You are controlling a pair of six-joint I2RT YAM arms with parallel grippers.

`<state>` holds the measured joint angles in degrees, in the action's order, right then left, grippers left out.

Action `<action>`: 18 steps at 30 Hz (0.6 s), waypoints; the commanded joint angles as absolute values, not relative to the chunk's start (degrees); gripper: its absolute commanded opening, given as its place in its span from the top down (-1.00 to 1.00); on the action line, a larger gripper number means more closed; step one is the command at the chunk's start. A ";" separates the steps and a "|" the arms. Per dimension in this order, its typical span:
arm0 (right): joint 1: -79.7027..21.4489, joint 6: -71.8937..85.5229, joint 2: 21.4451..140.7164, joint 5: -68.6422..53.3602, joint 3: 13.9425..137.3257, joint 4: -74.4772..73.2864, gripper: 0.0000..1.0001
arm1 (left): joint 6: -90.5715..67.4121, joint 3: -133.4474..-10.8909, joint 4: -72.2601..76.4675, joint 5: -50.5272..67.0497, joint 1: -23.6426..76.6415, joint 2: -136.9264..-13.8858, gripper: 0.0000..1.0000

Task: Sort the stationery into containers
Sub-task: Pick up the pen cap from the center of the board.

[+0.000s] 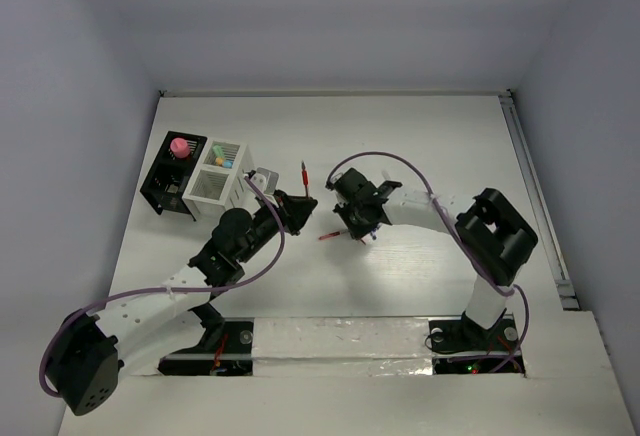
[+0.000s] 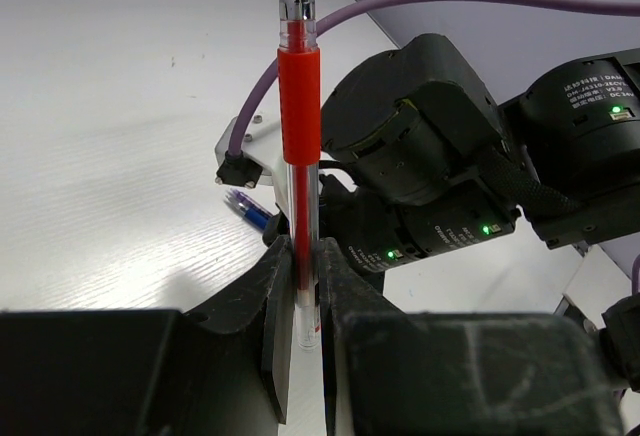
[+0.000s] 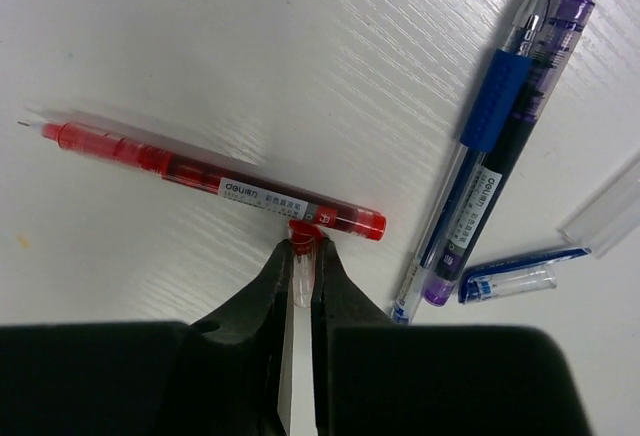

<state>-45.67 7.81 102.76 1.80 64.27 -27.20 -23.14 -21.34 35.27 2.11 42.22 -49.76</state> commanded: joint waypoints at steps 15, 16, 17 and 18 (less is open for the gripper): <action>-48.25 15.02 80.19 5.88 59.42 -24.26 1.00 | -22.67 -22.15 40.42 5.18 42.10 -51.41 1.00; -48.25 15.55 78.59 7.19 59.24 -23.21 1.00 | -22.76 -22.06 40.95 5.71 42.10 -52.03 1.00; -48.25 16.17 76.92 8.60 59.06 -22.33 1.00 | -23.37 -21.97 41.83 7.37 42.10 -53.08 1.00; -47.73 17.56 75.25 11.48 58.28 -21.54 1.00 | -23.55 -21.62 42.79 8.43 42.10 -53.52 1.00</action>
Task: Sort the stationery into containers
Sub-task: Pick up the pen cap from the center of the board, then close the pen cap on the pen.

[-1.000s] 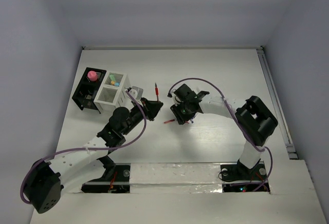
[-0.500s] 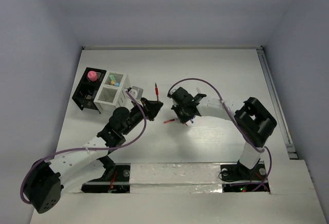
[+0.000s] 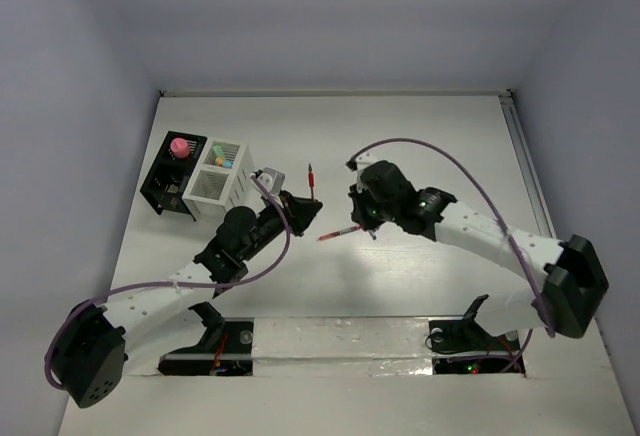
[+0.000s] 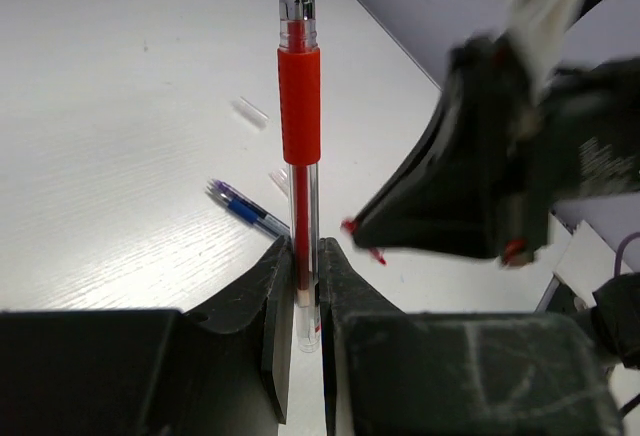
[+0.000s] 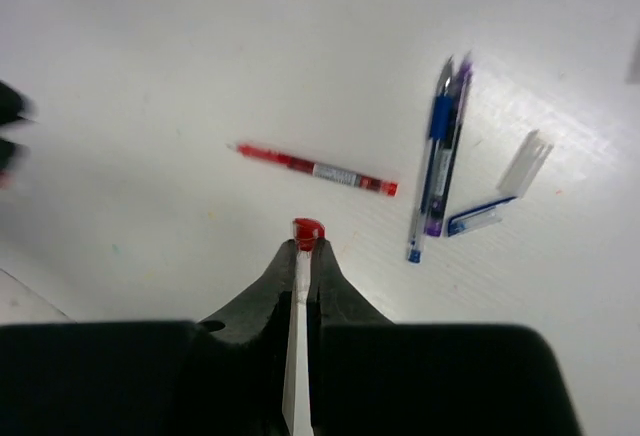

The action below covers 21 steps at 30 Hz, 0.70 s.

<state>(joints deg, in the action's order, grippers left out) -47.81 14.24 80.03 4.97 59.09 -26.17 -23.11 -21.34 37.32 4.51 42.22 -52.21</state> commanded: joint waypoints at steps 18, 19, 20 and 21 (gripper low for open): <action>-47.20 24.61 59.50 14.77 49.22 11.94 1.00 | -21.71 -23.29 48.78 14.68 46.40 -62.66 1.00; -47.20 24.61 59.68 14.85 49.39 12.56 1.00 | -21.71 -23.38 48.78 15.03 46.41 -63.01 1.00; -47.20 24.70 59.94 14.59 49.31 13.44 1.00 | -21.80 -23.47 48.78 15.46 46.41 -63.63 1.00; -47.20 24.78 60.20 14.15 49.39 14.14 1.00 | -21.80 -23.64 49.04 15.82 46.93 -63.89 1.00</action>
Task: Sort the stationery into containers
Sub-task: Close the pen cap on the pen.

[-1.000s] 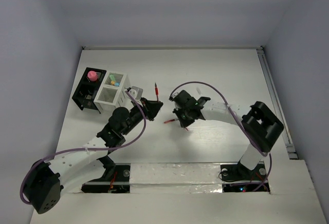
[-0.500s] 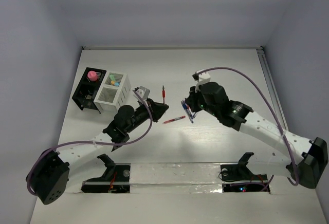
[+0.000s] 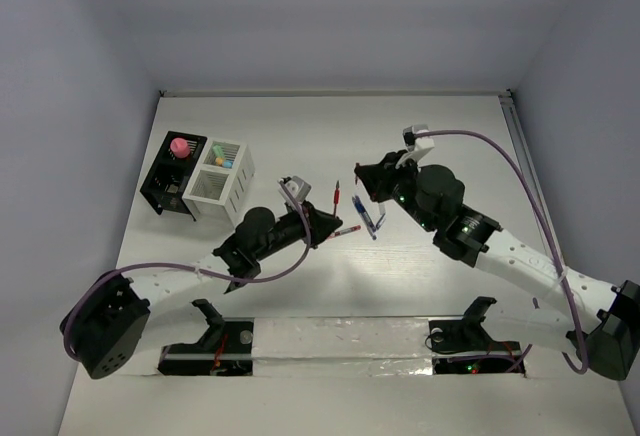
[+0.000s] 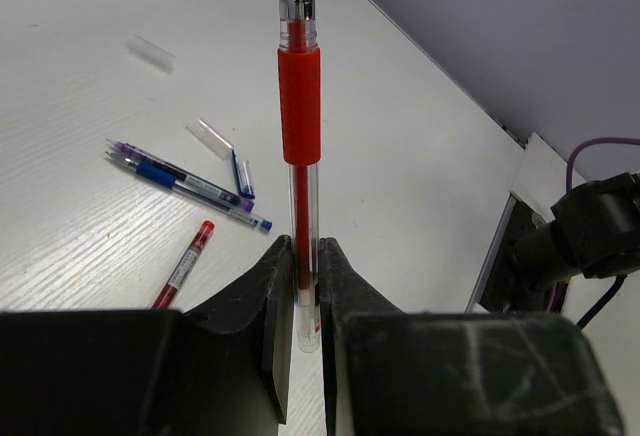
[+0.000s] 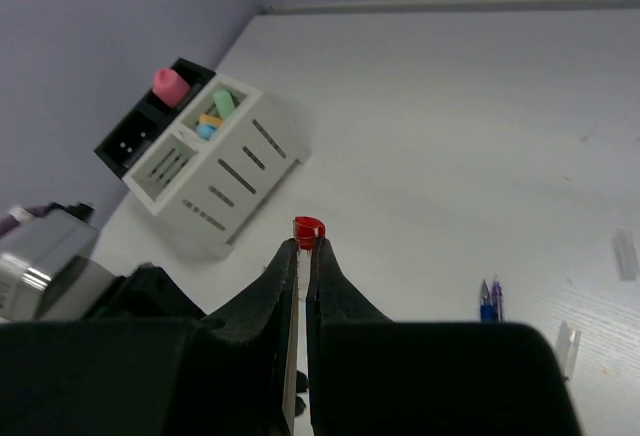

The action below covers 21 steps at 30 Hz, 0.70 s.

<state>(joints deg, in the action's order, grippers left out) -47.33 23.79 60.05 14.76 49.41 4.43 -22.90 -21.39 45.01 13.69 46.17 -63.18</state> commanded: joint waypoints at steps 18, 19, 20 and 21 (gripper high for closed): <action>-47.20 25.05 65.31 9.58 49.22 17.66 1.00 | -21.36 -24.34 47.99 14.06 47.99 -63.89 1.00; -47.20 25.22 65.13 9.49 48.96 18.19 1.00 | -21.44 -24.43 47.47 13.98 47.99 -64.07 1.00; -47.20 25.22 64.95 9.49 48.69 18.37 1.00 | -21.45 -24.69 47.11 13.71 47.99 -64.59 1.00; -47.20 25.31 64.69 9.49 48.17 18.54 1.00 | -21.45 -24.87 47.02 13.80 47.99 -64.77 1.00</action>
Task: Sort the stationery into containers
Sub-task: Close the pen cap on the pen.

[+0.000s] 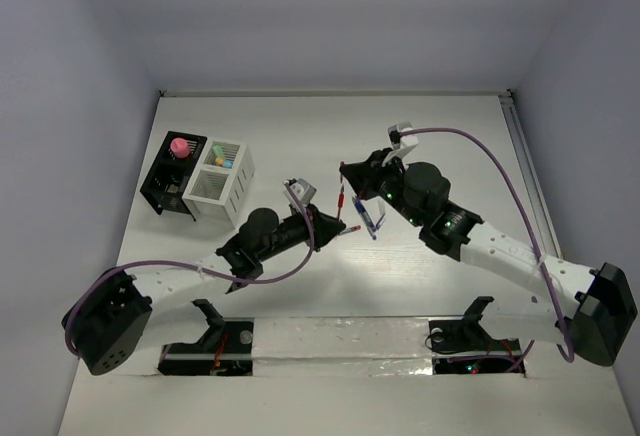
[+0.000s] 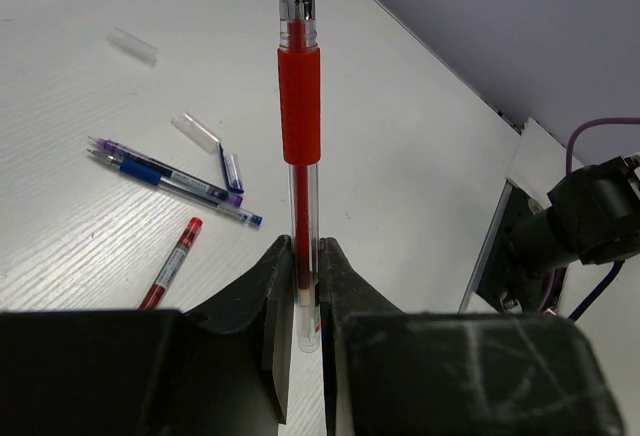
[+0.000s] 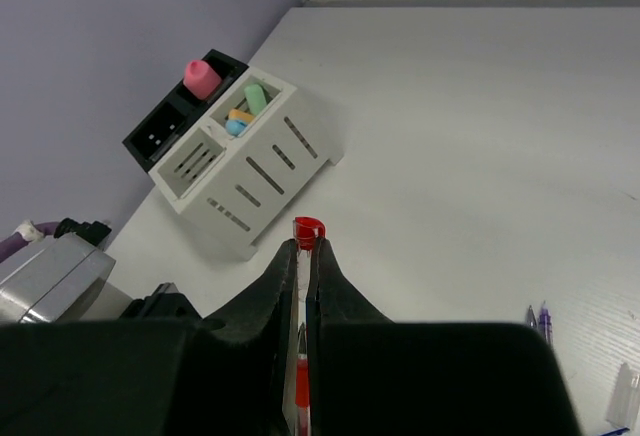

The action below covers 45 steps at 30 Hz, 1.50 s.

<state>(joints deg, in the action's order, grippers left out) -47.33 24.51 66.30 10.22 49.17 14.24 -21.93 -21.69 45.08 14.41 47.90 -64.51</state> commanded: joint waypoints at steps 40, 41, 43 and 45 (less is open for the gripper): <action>-52.29 26.28 63.90 7.12 37.00 26.91 1.00 | -25.49 -26.71 46.94 9.76 47.99 -57.48 1.00; -52.29 26.19 63.64 6.95 36.83 26.37 1.00 | -25.75 -26.98 46.85 9.93 47.99 -56.87 1.00; -52.29 26.19 63.28 6.42 36.13 24.62 1.00 | -26.36 -28.29 45.97 10.28 47.99 -56.34 1.00; -52.91 26.54 62.84 5.80 35.51 23.56 1.00 | -26.54 -29.53 44.92 10.28 47.99 -55.81 1.00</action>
<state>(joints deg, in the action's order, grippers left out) -51.16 26.63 63.55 7.88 38.00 28.95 -25.50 -23.29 38.15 11.57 48.05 -58.74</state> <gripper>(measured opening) 0.066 0.073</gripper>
